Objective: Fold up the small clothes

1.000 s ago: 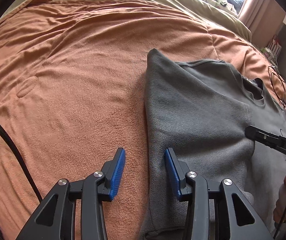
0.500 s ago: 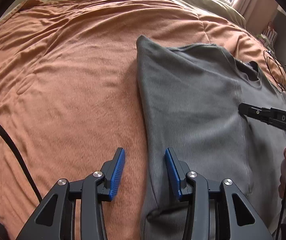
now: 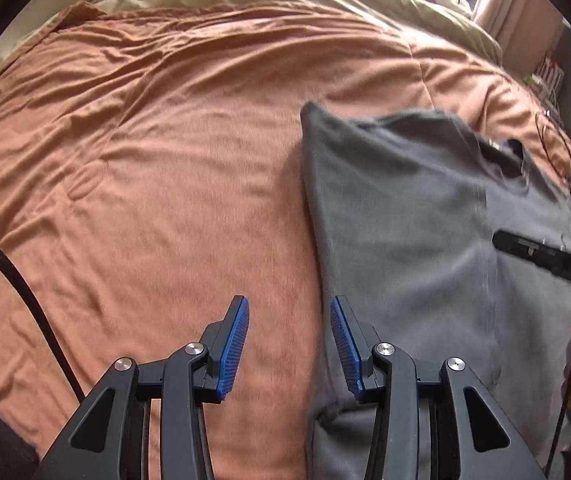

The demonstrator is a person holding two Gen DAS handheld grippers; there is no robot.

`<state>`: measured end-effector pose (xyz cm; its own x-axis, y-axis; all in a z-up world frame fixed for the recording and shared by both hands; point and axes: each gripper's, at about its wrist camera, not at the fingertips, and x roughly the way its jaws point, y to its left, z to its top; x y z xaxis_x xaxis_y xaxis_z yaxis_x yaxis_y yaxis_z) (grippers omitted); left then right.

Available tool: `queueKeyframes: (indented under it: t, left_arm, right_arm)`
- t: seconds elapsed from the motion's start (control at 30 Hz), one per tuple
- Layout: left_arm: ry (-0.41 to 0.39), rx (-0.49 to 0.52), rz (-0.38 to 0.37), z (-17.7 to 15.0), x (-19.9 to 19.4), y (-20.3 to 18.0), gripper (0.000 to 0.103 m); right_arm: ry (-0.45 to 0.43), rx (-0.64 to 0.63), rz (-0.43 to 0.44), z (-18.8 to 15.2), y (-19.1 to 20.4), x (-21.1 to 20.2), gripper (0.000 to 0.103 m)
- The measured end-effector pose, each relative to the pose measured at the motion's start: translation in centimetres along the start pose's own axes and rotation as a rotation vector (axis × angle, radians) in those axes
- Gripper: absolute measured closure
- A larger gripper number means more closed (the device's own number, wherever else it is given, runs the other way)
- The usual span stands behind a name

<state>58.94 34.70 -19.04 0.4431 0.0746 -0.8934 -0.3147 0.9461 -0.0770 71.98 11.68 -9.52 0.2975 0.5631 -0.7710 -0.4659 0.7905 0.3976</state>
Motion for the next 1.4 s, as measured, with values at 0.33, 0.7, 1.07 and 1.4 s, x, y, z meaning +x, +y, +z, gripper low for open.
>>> queueKeyframes:
  t: [0.33,0.7,1.07,1.4]
  left_arm:
    - [-0.023,0.013,0.032,4.2,4.5,-1.0,0.058]
    - [-0.092,-0.064,0.047,7.9,6.9,1.2,0.058]
    - [-0.137,-0.142,0.061,8.8,5.8,1.8,0.05]
    - [-0.161,-0.11,0.071,9.8,6.2,0.9,0.05]
  right_arm:
    - [-0.012,-0.067,-0.075,2.1,-0.2,2.2,0.068]
    - [-0.047,-0.165,-0.201,1.8,2.0,3.7,0.069]
    - [-0.052,-0.14,-0.159,2.4,1.4,3.0,0.069]
    - [-0.058,-0.138,-0.176,2.4,0.8,3.2,0.069]
